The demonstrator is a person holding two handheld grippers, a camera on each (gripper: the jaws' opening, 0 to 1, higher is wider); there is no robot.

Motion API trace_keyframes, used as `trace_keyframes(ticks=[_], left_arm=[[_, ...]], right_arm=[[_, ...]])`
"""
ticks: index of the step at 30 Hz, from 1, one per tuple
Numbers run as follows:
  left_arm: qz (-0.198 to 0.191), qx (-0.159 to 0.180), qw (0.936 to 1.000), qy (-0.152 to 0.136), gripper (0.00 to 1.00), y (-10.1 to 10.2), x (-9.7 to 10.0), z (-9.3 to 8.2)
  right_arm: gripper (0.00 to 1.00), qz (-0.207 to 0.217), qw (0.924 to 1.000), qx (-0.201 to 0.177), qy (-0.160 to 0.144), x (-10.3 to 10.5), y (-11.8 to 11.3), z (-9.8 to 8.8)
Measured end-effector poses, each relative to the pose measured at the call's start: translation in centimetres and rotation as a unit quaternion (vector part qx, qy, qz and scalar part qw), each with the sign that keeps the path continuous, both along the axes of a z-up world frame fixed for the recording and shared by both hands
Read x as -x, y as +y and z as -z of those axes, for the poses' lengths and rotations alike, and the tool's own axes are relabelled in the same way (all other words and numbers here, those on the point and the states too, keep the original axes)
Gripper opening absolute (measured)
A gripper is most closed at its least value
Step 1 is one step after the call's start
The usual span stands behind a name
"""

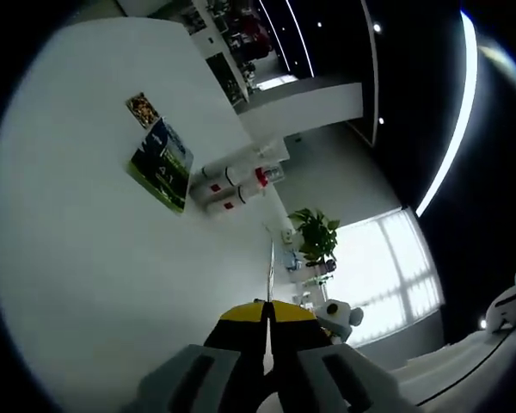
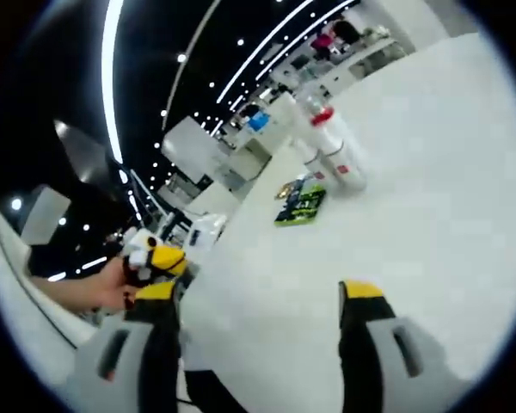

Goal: Arrange the skincare products in the storage area until every visible bottle or jar stands upright without overlapping.

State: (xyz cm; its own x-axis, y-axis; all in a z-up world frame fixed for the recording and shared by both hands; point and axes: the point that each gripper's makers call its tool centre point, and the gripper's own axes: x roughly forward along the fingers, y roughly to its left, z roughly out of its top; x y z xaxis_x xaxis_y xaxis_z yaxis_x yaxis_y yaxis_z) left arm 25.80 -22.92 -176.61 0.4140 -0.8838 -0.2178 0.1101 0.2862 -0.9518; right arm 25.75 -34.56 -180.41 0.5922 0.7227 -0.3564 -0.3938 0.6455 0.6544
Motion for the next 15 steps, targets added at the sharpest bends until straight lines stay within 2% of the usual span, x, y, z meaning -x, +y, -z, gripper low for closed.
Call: trace_keyframes(ticks=[4, 7, 9, 13, 15], left_arm=[[-0.011, -0.005, 0.9999, 0.007, 0.00, 0.9, -0.9, 0.2], [-0.018, -0.008, 0.9998, 0.009, 0.01, 1.4, -1.6, 0.3], [-0.024, -0.012, 0.9996, 0.010, 0.01, 2.2, -2.4, 0.4], [-0.036, -0.015, 0.9992, 0.012, 0.01, 3.3, -4.0, 0.6], [-0.037, -0.023, 0.9990, 0.013, 0.01, 3.7, -4.8, 0.8]], right_arm=[[0.80, -0.004, 0.9983, 0.059, -0.003, 0.0, -0.8, 0.8], [0.81, -0.013, 0.9970, 0.076, -0.009, 0.1, -0.9, 1.0], [0.84, -0.021, 0.9946, 0.101, -0.011, 0.2, -1.1, 1.5], [0.93, -0.027, 0.9931, 0.114, -0.005, 0.5, -1.5, 2.2], [0.94, -0.027, 0.9922, 0.122, -0.005, 0.7, -1.9, 2.4]])
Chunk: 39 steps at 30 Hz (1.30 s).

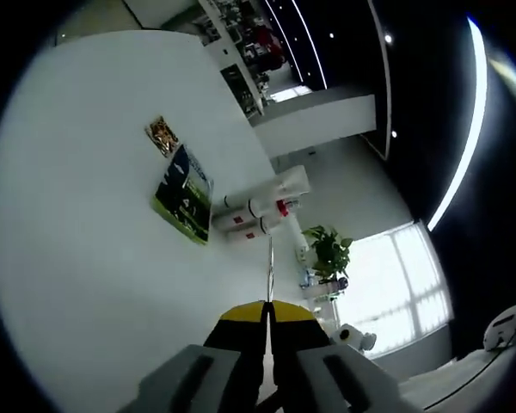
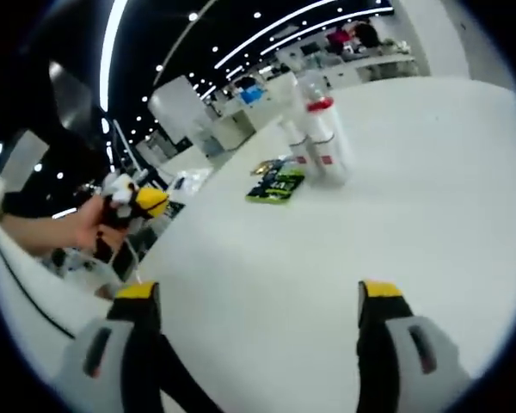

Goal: Arrange the skincare products in the storage area until every visible bottle or jar stands upright without overlapping.

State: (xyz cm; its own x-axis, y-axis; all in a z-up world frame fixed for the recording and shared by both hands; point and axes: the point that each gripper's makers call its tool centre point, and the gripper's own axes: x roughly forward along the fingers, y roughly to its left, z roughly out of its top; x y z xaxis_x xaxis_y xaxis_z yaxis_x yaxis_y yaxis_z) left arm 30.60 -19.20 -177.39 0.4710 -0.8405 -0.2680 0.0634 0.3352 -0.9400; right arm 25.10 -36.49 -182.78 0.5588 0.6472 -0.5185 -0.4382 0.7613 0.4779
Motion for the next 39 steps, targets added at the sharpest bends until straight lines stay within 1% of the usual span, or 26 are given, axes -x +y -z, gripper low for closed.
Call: trace_keyframes(ticks=[2, 6, 9, 13, 16, 19, 20, 24, 31, 33, 36, 39], left_arm=[[0.000, -0.007, 1.0000, -0.001, 0.01, 0.4, -0.7, 0.1], [-0.004, -0.016, 0.9999, -0.002, 0.01, 1.4, -2.4, 0.1], [-0.012, -0.024, 0.9996, -0.006, 0.01, 2.5, -4.0, 0.1], [-0.015, -0.030, 0.9994, -0.006, 0.01, 3.1, -5.3, 0.2], [-0.010, -0.039, 0.9992, -0.004, 0.01, 3.6, -6.2, 0.6], [-0.011, -0.041, 0.9991, -0.003, 0.01, 3.9, -6.8, 0.7], [-0.012, -0.041, 0.9991, -0.002, 0.01, 4.0, -7.4, 0.8], [-0.010, -0.044, 0.9990, -0.001, 0.01, 4.2, -8.3, 1.0], [-0.003, -0.067, 0.9977, 0.008, 0.01, 5.3, -9.9, 1.9], [-0.001, -0.069, 0.9975, 0.013, 0.01, 5.4, -10.2, 2.2], [0.011, -0.086, 0.9960, 0.022, 0.01, 5.8, -10.7, 3.1], [0.010, -0.084, 0.9961, 0.025, 0.01, 5.8, -11.1, 3.5]], right_arm=[[0.94, 0.004, 1.0000, 0.004, 0.000, 0.1, -0.5, 0.1], [0.94, 0.020, 0.9997, 0.012, 0.011, 0.0, -1.9, 0.9], [0.94, 0.026, 0.9993, 0.015, 0.021, 0.0, -2.7, 1.2], [0.95, 0.029, 0.9989, 0.021, 0.030, -0.1, -3.2, 1.6], [0.94, 0.031, 0.9988, 0.016, 0.035, -0.2, -3.2, 1.5], [0.93, 0.030, 0.9987, 0.020, 0.036, -0.2, -3.1, 1.6], [0.93, 0.029, 0.9986, 0.024, 0.039, -0.1, -3.1, 1.7], [0.92, 0.028, 0.9982, 0.029, 0.043, -0.2, -3.1, 1.8], [0.92, 0.044, 0.9977, 0.024, 0.045, -0.8, -3.4, 1.7], [0.92, 0.045, 0.9975, 0.026, 0.047, -0.8, -3.5, 1.8], [0.92, 0.046, 0.9969, 0.029, 0.057, -0.4, -3.7, 2.2], [0.92, 0.048, 0.9965, 0.028, 0.062, -0.2, -3.8, 2.2]])
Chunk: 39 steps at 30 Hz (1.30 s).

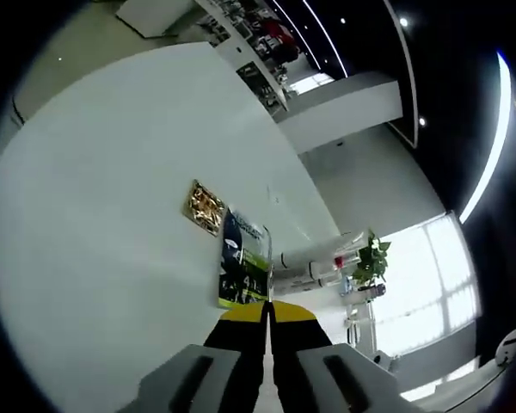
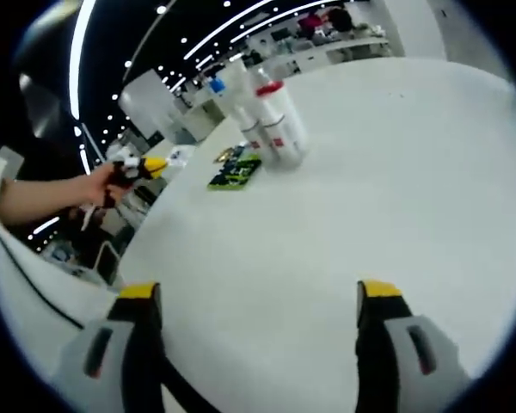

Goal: Arrange the skincare products in the storage area until every visible bottle or jar stands upright without overlapping.

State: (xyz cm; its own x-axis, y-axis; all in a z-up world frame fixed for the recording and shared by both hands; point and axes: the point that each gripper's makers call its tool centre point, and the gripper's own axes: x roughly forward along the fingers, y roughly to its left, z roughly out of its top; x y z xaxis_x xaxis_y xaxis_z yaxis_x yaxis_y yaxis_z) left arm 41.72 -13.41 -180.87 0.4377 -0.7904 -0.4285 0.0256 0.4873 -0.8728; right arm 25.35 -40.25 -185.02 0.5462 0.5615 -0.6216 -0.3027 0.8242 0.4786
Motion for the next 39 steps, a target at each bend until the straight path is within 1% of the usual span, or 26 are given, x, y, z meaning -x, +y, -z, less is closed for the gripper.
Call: trace_keyframes(ticks=[3, 8, 10, 14, 19, 25, 27, 28, 36, 39], left_arm=[[0.000, -0.001, 1.0000, 0.004, 0.01, -0.3, -0.5, 0.7], [0.005, -0.009, 0.9998, 0.016, 0.01, -0.8, -0.7, 2.1], [0.010, -0.019, 0.9995, 0.022, 0.01, -0.9, -0.7, 2.8], [0.012, -0.030, 0.9989, 0.033, 0.01, -0.7, -1.1, 3.6], [0.008, -0.040, 0.9984, 0.039, 0.01, -0.2, -2.0, 4.0], [0.015, -0.057, 0.9970, 0.050, 0.01, 0.3, -3.0, 4.7], [0.021, -0.065, 0.9963, 0.052, 0.01, 0.5, -3.0, 5.0], [0.023, -0.071, 0.9955, 0.058, 0.01, 0.7, -3.1, 5.4], [0.032, -0.089, 0.9924, 0.078, 0.01, 0.9, -2.9, 6.7], [0.033, -0.097, 0.9909, 0.087, 0.01, 1.2, -2.6, 7.2]], right_arm=[[0.92, -0.002, 1.0000, 0.006, 0.008, 0.2, -0.3, 0.3], [0.92, 0.001, 0.9998, 0.008, 0.017, 0.1, -0.7, 0.6], [0.91, -0.001, 0.9997, 0.009, 0.022, 0.0, -0.8, 0.7], [0.91, -0.004, 0.9995, 0.009, 0.029, -0.1, -0.7, 0.9], [0.91, -0.008, 0.9993, 0.009, 0.037, -0.4, -0.7, 1.2], [0.90, -0.006, 0.9990, 0.009, 0.043, -1.0, -1.3, 1.5], [0.90, -0.006, 0.9989, 0.010, 0.045, -1.1, -1.5, 1.6], [0.90, -0.005, 0.9989, 0.010, 0.046, -1.3, -1.7, 1.6], [0.89, -0.005, 0.9986, 0.012, 0.051, -1.7, -2.2, 1.8], [0.86, -0.006, 0.9988, 0.016, 0.045, -1.9, -2.3, 1.8]])
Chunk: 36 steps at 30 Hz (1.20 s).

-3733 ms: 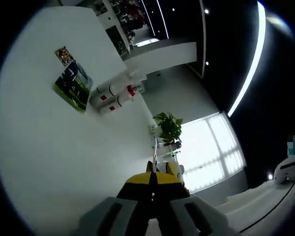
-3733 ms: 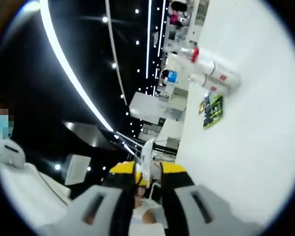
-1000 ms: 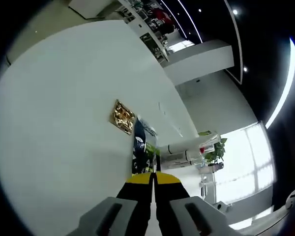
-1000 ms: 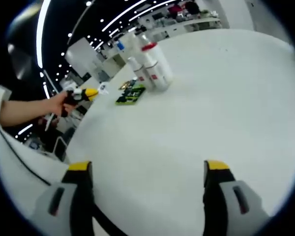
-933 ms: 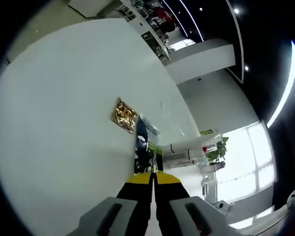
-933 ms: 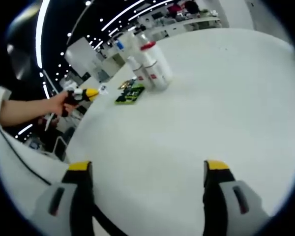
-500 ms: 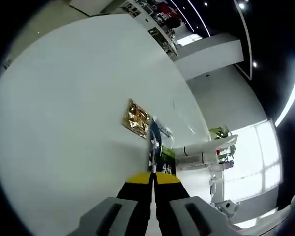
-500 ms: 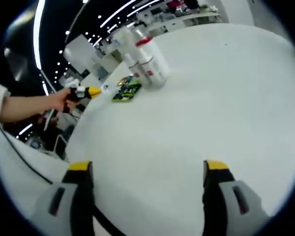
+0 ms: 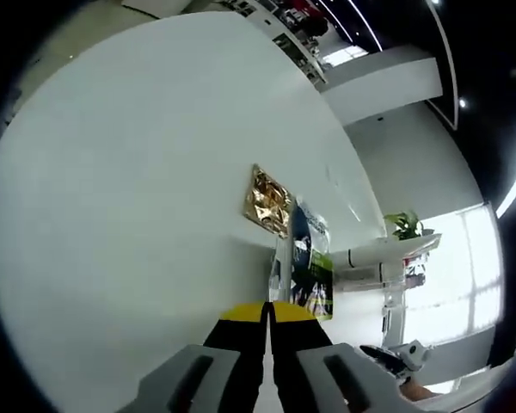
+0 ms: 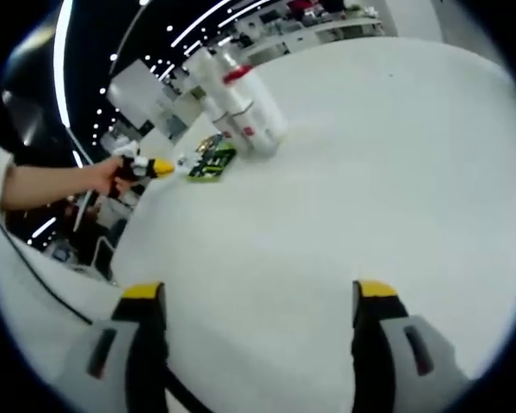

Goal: Arrange the skincare products in the storage area until every visible bottle or jar stands upright without overlapping.

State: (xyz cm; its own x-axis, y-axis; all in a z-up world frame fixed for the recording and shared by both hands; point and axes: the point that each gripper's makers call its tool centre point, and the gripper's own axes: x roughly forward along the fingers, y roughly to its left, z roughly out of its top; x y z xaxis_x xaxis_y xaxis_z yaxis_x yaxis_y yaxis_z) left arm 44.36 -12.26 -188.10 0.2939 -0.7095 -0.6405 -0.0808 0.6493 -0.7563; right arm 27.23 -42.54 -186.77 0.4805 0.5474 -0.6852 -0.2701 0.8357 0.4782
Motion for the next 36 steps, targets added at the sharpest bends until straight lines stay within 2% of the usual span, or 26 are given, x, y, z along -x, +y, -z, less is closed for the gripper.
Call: trace_keyframes(ticks=[8, 18, 36], left_arm=[[-0.011, -0.009, 0.9997, 0.021, 0.01, 0.5, 0.1, 0.8], [-0.004, -0.027, 0.9991, 0.034, 0.02, 0.7, 0.6, 1.5], [-0.004, -0.040, 0.9986, 0.035, 0.04, 1.0, 0.7, 1.6]], right_arm=[[0.86, 0.002, 1.0000, -0.004, -0.003, -0.4, 0.2, 0.0], [0.84, 0.006, 1.0000, -0.004, -0.001, -0.1, 0.2, 0.2], [0.84, 0.009, 0.9999, -0.011, 0.003, 0.3, 0.4, 0.6]])
